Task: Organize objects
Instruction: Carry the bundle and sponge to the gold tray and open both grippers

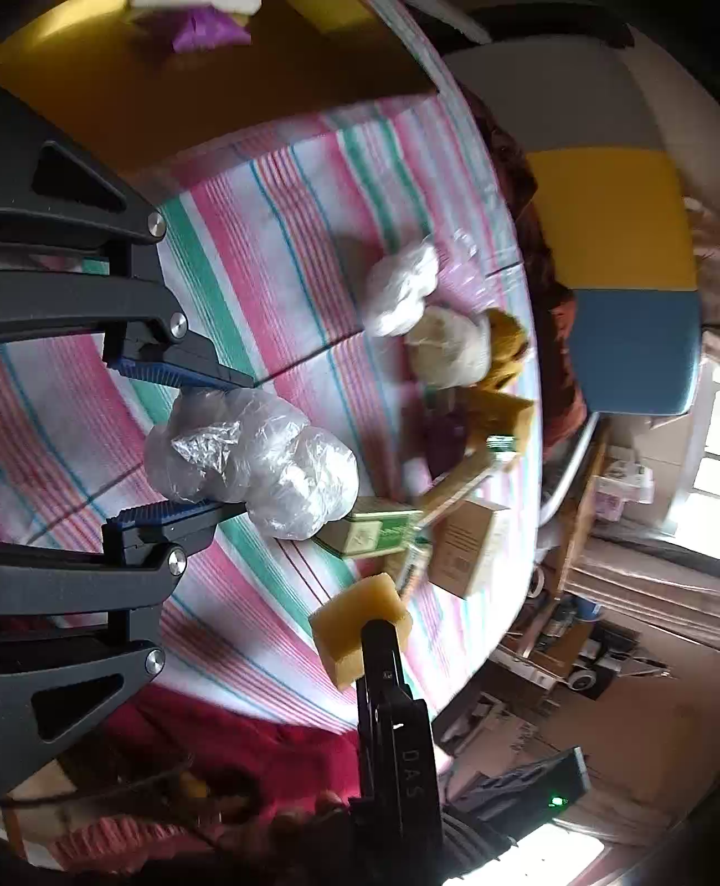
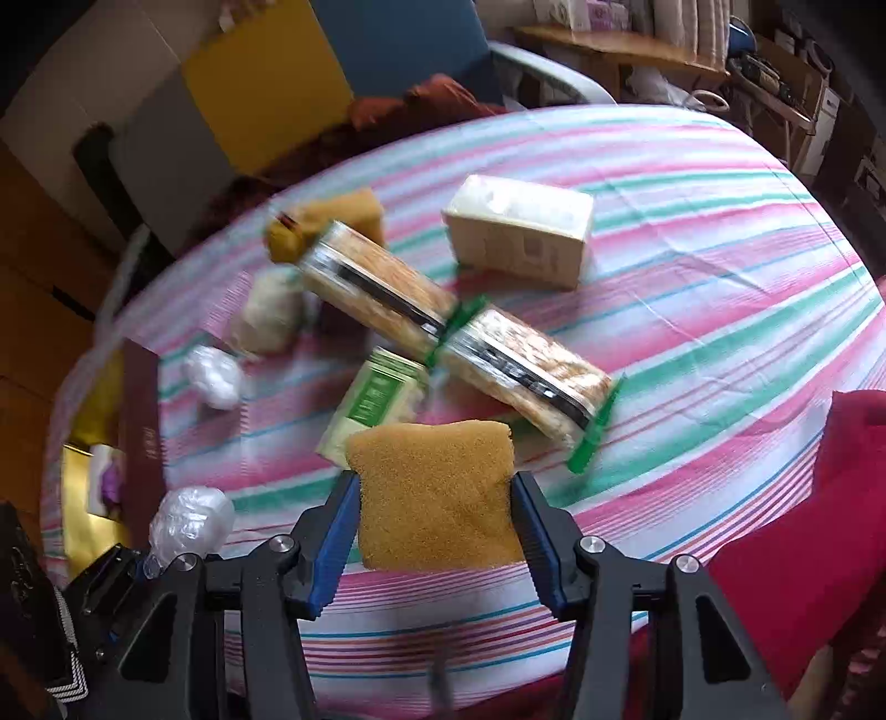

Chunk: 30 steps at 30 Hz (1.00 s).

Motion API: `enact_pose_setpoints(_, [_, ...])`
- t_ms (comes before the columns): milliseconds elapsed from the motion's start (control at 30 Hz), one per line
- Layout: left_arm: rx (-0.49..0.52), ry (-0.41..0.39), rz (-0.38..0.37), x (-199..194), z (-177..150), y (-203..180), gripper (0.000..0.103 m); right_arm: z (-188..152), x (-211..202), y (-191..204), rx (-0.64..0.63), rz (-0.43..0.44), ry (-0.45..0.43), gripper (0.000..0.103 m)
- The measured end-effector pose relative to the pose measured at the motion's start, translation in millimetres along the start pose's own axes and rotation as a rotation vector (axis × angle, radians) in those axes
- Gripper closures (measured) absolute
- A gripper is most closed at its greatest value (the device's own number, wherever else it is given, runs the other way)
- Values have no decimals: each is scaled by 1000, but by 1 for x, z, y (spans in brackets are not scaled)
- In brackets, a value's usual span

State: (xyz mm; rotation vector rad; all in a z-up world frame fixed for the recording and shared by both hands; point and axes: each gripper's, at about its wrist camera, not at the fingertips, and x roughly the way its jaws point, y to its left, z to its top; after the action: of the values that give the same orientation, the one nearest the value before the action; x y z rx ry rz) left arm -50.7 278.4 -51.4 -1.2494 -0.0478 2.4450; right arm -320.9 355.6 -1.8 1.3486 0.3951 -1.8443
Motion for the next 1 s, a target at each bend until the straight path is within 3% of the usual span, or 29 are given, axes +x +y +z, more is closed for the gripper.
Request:
enact_pose_setpoints(167, [-74, -72, 31, -38, -1, 25, 68, 3, -14, 43, -97, 103, -56, 48])
enact_pose_setpoints(300, [-157, -126, 100, -68, -6, 60, 67, 3, -10, 99, -211, 193, -55, 48])
enact_pose_setpoints(500, [-305, -182, 253, -112, -27, 124, 67, 3, 12, 184, -366, 291, -9, 48])
enact_pose_setpoints(767, [-465, -193, 456, -147, -71, 194, 66, 7, 42, 277, -477, 326, 21, 48])
enact_pose_setpoints(867, [-497, -201, 509, -154, -82, 208, 65, 13, 47, 308, -501, 336, -18, 44])
enact_pose_setpoints(1000, [-513, -215, 551, -163, -92, 211, 52, 14, 49, 334, -532, 332, -53, 25])
